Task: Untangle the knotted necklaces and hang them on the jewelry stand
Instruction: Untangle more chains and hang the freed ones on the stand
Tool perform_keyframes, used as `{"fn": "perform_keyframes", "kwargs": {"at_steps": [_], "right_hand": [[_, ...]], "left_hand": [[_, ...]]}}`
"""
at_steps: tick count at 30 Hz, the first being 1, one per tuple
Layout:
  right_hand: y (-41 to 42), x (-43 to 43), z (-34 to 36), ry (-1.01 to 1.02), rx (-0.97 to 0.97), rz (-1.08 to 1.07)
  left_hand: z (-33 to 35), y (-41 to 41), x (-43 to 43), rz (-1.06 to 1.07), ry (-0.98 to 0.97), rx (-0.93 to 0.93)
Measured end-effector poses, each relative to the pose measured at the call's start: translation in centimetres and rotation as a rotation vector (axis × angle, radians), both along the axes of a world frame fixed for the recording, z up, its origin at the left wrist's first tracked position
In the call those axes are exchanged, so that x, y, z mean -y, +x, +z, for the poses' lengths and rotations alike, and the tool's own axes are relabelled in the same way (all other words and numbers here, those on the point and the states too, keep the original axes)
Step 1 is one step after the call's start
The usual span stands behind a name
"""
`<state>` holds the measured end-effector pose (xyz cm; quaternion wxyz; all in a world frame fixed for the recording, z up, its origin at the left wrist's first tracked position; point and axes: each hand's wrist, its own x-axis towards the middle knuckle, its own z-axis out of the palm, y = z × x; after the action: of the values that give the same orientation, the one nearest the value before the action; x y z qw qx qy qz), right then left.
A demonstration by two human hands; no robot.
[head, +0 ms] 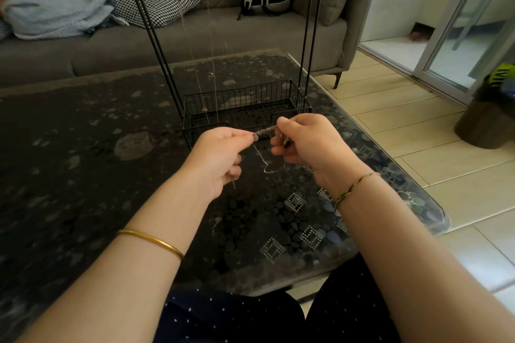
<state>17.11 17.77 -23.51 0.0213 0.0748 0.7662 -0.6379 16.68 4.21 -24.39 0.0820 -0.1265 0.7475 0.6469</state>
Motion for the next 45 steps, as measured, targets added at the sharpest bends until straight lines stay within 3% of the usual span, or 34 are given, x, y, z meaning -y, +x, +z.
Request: {"fn": "perform_keyframes", "kwargs": {"at_steps": [9, 14, 21, 29, 35, 39, 45], "right_hand": [[-0.2, -0.2, -0.2, 0.033, -0.015, -0.015], [-0.1, 0.0, -0.1, -0.011, 0.006, 0.017], [0.0, -0.1, -0.1, -0.031, -0.009, 0.023], [-0.1, 0.1, -0.2, -0.078, 0.015, 0.055], [-0.1, 0.0, -0.1, -0.055, -0.002, 0.022], [0.1, -0.1, 0.0, 0.020, 0.003, 0.096], [0.0, 0.4, 0.1, 0.164, 0.022, 0.147]], "left_hand": [[-0.3, -0.4, 0.0, 0.061, -0.104, -0.074], [-0.2, 0.1, 0.0, -0.107, -0.208, -0.110], [0.5, 0.6, -0.6, -0.217, -0.056, -0.114], [0.3, 0.6, -0.4, -0.123, -0.108, -0.180], [0.2, 0.1, -0.5, -0.059, -0.039, -0.118], [0.0, -0.3, -0.4, 0.026, 0.005, -0.107], [-0.1, -0.2, -0.9, 0.054, -0.113, -0.228]]}}
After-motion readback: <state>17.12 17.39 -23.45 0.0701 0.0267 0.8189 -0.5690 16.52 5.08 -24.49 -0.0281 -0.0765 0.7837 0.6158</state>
